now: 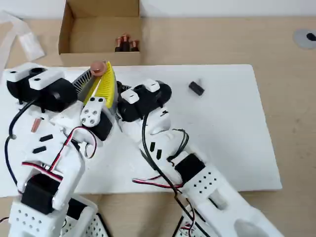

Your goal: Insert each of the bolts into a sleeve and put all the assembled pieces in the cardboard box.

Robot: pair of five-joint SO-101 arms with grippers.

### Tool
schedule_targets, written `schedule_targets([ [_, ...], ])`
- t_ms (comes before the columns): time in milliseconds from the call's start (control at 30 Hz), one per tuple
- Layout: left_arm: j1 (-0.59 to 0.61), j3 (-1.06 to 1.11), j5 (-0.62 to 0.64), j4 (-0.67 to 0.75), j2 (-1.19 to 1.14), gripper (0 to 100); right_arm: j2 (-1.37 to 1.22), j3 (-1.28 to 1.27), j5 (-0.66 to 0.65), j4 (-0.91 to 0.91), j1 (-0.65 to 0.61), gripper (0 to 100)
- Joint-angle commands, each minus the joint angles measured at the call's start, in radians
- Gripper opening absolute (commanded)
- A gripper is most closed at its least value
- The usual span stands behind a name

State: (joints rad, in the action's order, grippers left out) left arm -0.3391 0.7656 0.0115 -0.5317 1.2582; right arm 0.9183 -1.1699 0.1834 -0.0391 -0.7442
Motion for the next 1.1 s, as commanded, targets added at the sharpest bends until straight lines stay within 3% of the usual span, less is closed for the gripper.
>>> schedule_targets([
  [0,0.017,0.000,-0.006,0.032,0.005,0,0.018,0.016,0.011,0.026,0.005,0.9],
  [200,0.017,0.025,-0.061,0.032,0.005,0,0.018,0.016,0.011,0.026,0.005,0.9],
  [633,0.015,0.061,-0.057,0.034,0.007,0,0.019,0.016,0.011,0.026,0.005,0.9],
  [867,0.054,0.140,-0.058,0.149,0.007,0,0.019,0.019,0.011,0.026,0.005,0.9],
  [1067,0.054,0.206,-0.057,0.149,0.007,0,0.019,0.021,0.011,0.026,0.005,0.9],
])
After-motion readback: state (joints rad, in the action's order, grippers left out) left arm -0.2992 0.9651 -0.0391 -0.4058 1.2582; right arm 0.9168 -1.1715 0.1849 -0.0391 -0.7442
